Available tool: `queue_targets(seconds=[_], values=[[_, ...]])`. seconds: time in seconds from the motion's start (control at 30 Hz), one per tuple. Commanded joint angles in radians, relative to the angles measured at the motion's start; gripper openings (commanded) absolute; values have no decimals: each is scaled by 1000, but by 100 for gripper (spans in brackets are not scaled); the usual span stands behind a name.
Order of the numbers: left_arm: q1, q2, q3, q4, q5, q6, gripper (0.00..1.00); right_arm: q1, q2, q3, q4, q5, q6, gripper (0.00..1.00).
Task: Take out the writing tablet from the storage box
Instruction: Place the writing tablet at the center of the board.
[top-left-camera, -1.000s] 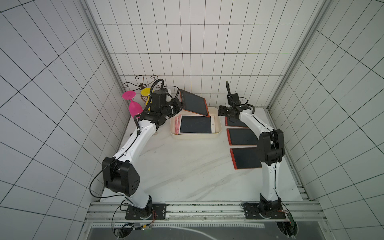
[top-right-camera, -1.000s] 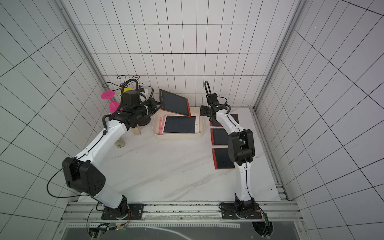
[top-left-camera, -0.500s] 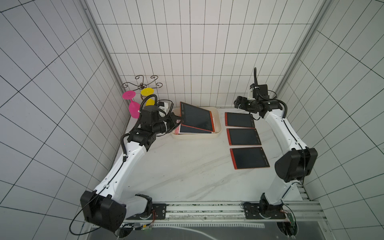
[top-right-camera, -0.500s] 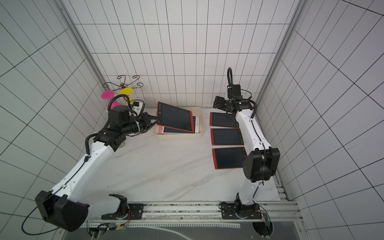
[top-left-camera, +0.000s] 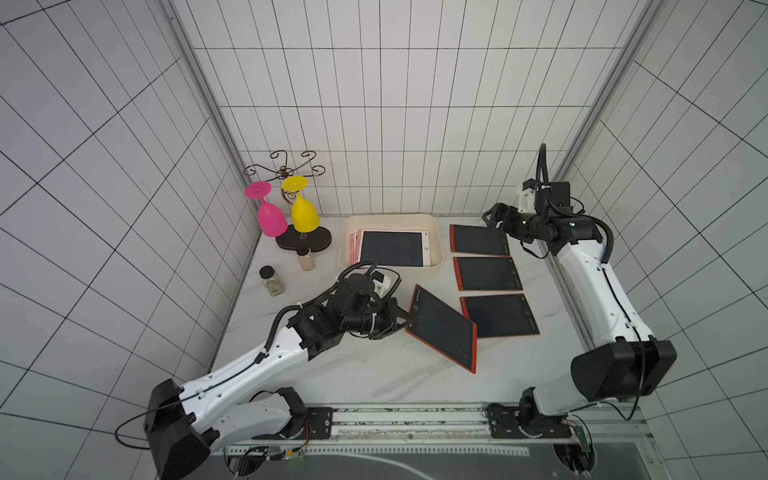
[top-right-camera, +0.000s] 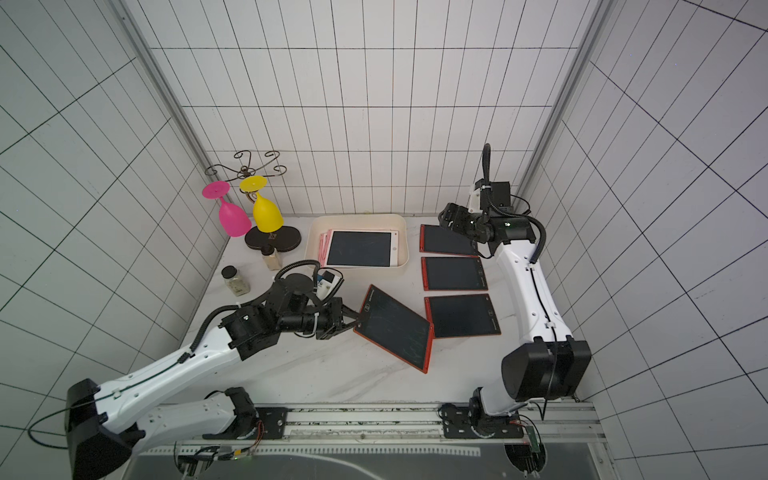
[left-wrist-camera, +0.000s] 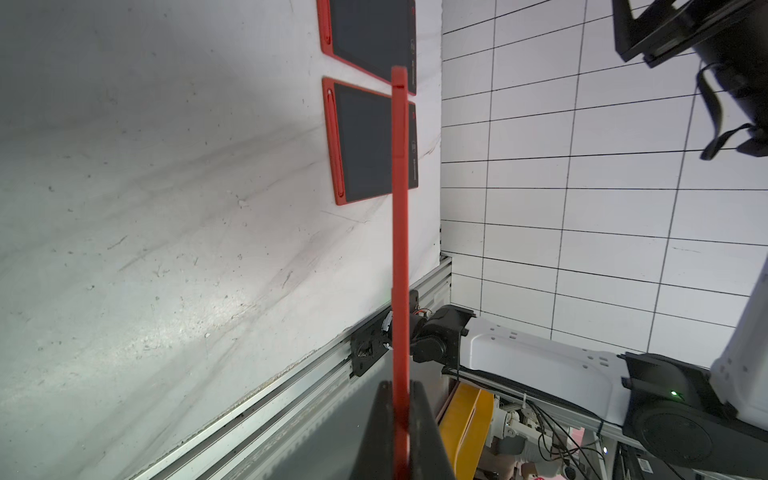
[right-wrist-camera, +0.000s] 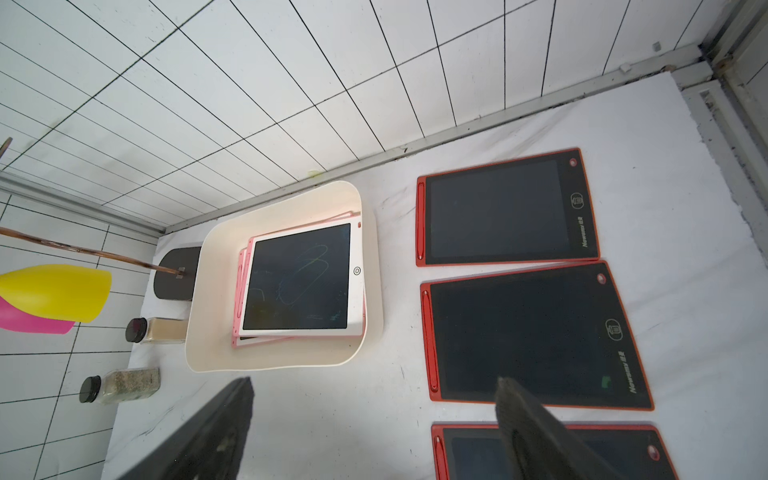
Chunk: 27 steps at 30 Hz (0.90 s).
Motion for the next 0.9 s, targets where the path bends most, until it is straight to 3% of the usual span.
queue_targets(seconds=[0.0, 0.13, 0.27, 0.53, 0.87], values=[[-75, 8, -6, 120, -145, -132, 0, -13, -52, -66, -25, -42, 8, 92], [-188, 64, -17, 164, -256, -203, 0, -17, -74, -110, -23, -46, -1, 92], [-245, 132, -8, 183, -321, -224, 0, -28, -92, -154, -15, -59, -9, 92], [-270, 221, 11, 217, -390, -220, 0, -47, -103, -208, 7, -98, -25, 92], [-285, 316, 30, 229, -344, -227, 0, -61, -95, -213, 15, -114, -36, 92]])
